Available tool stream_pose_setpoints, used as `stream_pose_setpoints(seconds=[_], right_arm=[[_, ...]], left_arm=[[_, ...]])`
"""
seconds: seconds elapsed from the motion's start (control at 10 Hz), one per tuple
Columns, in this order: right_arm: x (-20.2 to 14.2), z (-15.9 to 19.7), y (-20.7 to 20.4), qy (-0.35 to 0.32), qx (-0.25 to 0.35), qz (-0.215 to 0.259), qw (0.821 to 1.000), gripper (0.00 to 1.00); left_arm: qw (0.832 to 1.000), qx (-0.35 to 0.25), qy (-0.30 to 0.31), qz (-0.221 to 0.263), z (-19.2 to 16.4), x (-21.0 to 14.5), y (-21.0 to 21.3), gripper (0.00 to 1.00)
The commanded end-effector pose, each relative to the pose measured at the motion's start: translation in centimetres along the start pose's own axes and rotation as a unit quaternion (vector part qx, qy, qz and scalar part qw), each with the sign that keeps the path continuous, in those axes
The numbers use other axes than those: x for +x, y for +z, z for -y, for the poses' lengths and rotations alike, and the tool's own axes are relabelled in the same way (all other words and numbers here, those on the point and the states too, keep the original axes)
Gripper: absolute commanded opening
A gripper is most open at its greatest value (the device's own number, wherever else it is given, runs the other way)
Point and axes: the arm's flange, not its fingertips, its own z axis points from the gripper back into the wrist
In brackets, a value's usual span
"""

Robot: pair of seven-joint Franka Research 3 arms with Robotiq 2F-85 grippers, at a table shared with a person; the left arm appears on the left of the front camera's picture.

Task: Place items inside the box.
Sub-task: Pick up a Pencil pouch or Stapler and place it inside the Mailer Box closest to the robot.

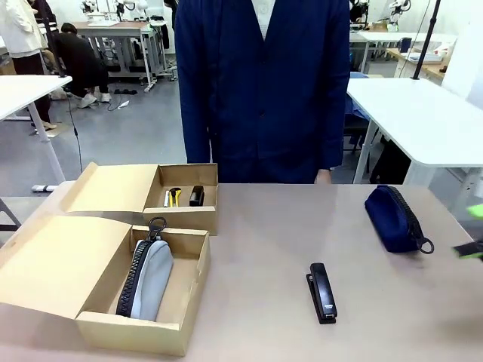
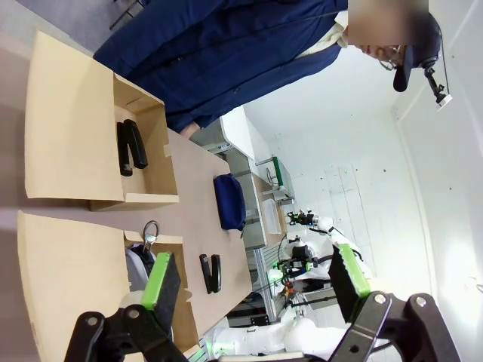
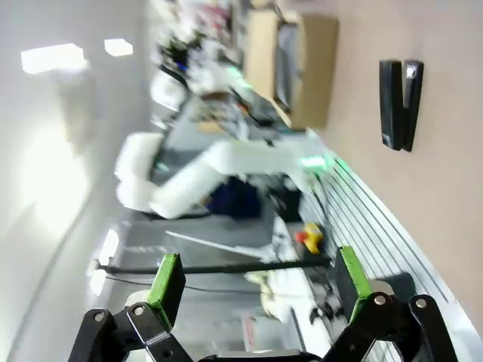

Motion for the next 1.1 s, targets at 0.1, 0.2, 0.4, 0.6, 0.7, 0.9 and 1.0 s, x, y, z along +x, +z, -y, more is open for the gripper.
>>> stream_pose_setpoints(seconds=[0.1,0.2,0.4,0.6,0.7,0.9,1.0], right_arm=[[-0.3,3.7,-1.7,-0.035,-0.003,0.067,0.997,1.00],[-1.4,2.2,2.2,0.003,0.041,0.042,0.998,1.00],[-1.4,2.2,2.2,0.003,0.041,0.042,0.998,1.00],[-1.4,2.2,2.2,0.003,0.041,0.042,0.998,1.00],[-1.4,2.2,2.2,0.003,0.041,0.042,0.998,1.00],[-1.4,2.2,2.2,0.003,0.041,0.042,0.998,1.00],[-1.4,2.2,2.2,0.003,0.041,0.042,0.998,1.00]], left_arm=[[1.000,-0.013,-0.009,0.006,0.1,-0.4,-0.2,1.00],[1.000,-0.013,-0.009,0.006,0.1,-0.4,-0.2,1.00],[1.000,-0.013,-0.009,0.006,0.1,-0.4,-0.2,1.00],[1.000,-0.013,-0.009,0.006,0.1,-0.4,-0.2,1.00],[1.000,-0.013,-0.009,0.006,0.1,-0.4,-0.2,1.00],[1.000,-0.013,-0.009,0.006,0.1,-0.4,-0.2,1.00],[1.000,-0.013,-0.009,0.006,0.1,-0.4,-0.2,1.00]])
